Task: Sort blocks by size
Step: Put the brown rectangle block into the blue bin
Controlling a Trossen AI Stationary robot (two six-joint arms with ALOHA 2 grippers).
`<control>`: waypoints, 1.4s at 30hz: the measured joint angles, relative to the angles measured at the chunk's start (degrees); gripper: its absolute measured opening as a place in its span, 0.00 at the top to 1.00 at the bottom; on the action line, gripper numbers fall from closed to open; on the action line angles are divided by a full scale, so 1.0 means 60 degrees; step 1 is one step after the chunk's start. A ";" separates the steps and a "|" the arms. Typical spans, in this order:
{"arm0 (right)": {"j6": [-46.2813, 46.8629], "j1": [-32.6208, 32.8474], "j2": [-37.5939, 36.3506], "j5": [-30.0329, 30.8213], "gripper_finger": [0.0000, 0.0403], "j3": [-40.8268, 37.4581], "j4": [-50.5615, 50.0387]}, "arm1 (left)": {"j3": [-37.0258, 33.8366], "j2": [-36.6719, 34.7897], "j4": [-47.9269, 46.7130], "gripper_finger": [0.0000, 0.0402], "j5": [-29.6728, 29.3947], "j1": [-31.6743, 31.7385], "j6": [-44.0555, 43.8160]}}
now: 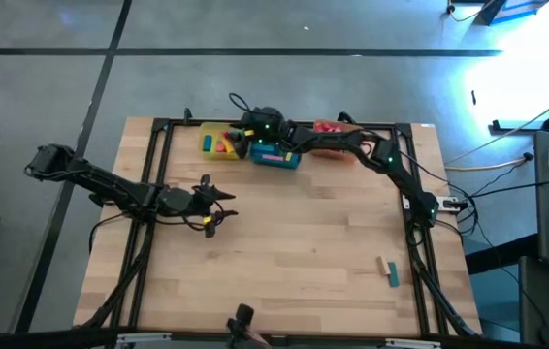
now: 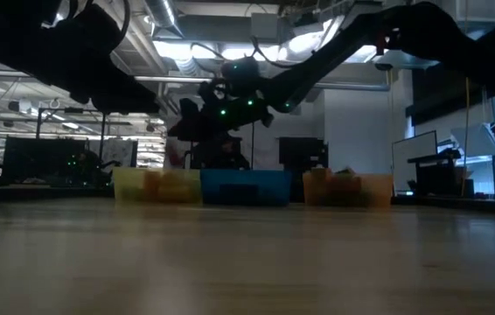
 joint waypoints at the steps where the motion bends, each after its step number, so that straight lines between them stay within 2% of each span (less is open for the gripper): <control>1: 0.0028 0.0005 0.0009 0.0134 0.52 0.0023 -0.0004 | 0.0000 0.0000 -0.0004 0.51 0.0004 -0.0030 -0.0001; 6: 0.0333 0.0000 0.0027 0.0703 0.45 0.0023 -0.0148 | 0.0000 0.0000 -0.0005 0.51 0.0009 -0.0040 -0.0008; 11: 0.0348 -0.0006 -0.0331 0.0345 0.42 0.0023 -0.0883 | 0.0000 0.0000 -0.0012 0.51 0.0005 -0.0040 0.0045; 15: 0.0037 0.0005 -0.1518 -0.0125 0.42 0.0024 -0.3250 | 0.0000 0.0000 -0.0022 0.51 0.0005 -0.0040 0.0047; 22: 0.0097 0.0328 -0.3816 -0.0009 0.42 0.0030 -0.9484 | 0.0000 0.0000 -0.0026 0.51 0.0005 -0.0040 0.0052; 27: 0.1522 0.1276 -0.4890 0.0207 0.42 0.0030 -1.2999 | 0.0000 0.0000 -0.0041 0.51 0.0005 -0.0040 0.0054; 34: 0.4041 0.3382 -0.5412 0.1797 0.42 0.0025 -1.6517 | 0.0000 0.0000 -0.0068 0.51 0.0005 -0.0040 0.0054; 38: 0.6126 0.4588 -0.5412 0.1877 0.42 0.0013 -1.7919 | 0.0000 0.0000 -0.0074 0.51 0.0005 -0.0040 -0.0006; 42: 0.8263 0.5849 -0.5416 0.1899 0.42 -0.0257 -1.8294 | 0.0000 0.0000 -0.0079 0.51 0.0004 -0.0040 -0.0048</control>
